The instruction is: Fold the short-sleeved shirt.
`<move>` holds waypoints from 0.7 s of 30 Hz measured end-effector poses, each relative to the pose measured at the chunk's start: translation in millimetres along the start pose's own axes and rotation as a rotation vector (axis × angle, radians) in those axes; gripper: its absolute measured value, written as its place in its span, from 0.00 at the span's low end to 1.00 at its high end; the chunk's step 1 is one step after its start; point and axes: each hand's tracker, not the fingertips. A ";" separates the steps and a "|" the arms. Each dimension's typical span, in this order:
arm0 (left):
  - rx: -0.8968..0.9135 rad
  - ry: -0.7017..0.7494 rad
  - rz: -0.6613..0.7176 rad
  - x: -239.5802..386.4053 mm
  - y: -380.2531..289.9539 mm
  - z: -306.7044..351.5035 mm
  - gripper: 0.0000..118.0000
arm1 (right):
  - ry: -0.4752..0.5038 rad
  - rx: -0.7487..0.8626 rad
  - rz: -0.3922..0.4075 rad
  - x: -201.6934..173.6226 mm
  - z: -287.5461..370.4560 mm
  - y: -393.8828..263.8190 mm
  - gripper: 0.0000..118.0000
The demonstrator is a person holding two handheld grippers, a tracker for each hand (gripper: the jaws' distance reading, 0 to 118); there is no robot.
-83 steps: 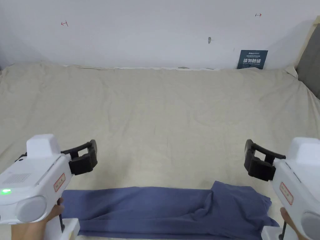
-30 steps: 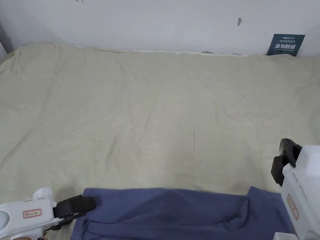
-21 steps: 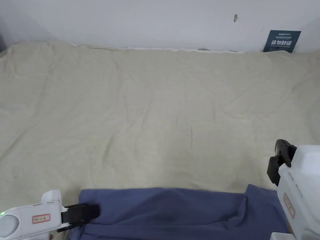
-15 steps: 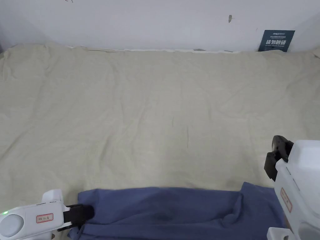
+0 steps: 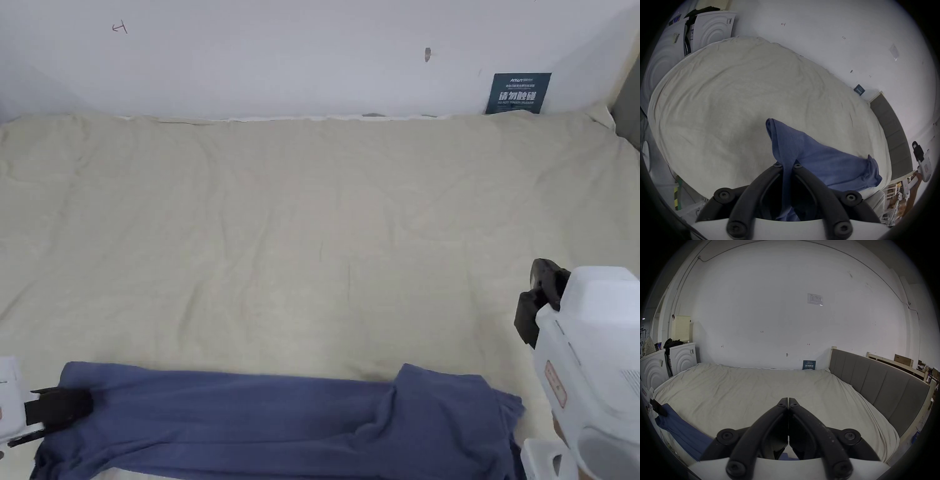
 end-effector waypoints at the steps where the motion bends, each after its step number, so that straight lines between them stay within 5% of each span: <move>1: -0.001 0.014 -0.016 9.5 -2.9 -0.3 0.05 | 0.000 0.000 -0.003 1.8 1.1 -0.3 0.02; 14: -0.181 -0.146 -0.173 193.7 -48.7 -68.8 0.05 | 0.008 0.018 -0.020 20.4 13.0 -0.3 0.02; 21: -0.252 -0.163 -0.229 241.3 -70.7 -119.9 0.06 | -0.017 0.018 -0.005 35.8 18.6 -1.3 0.02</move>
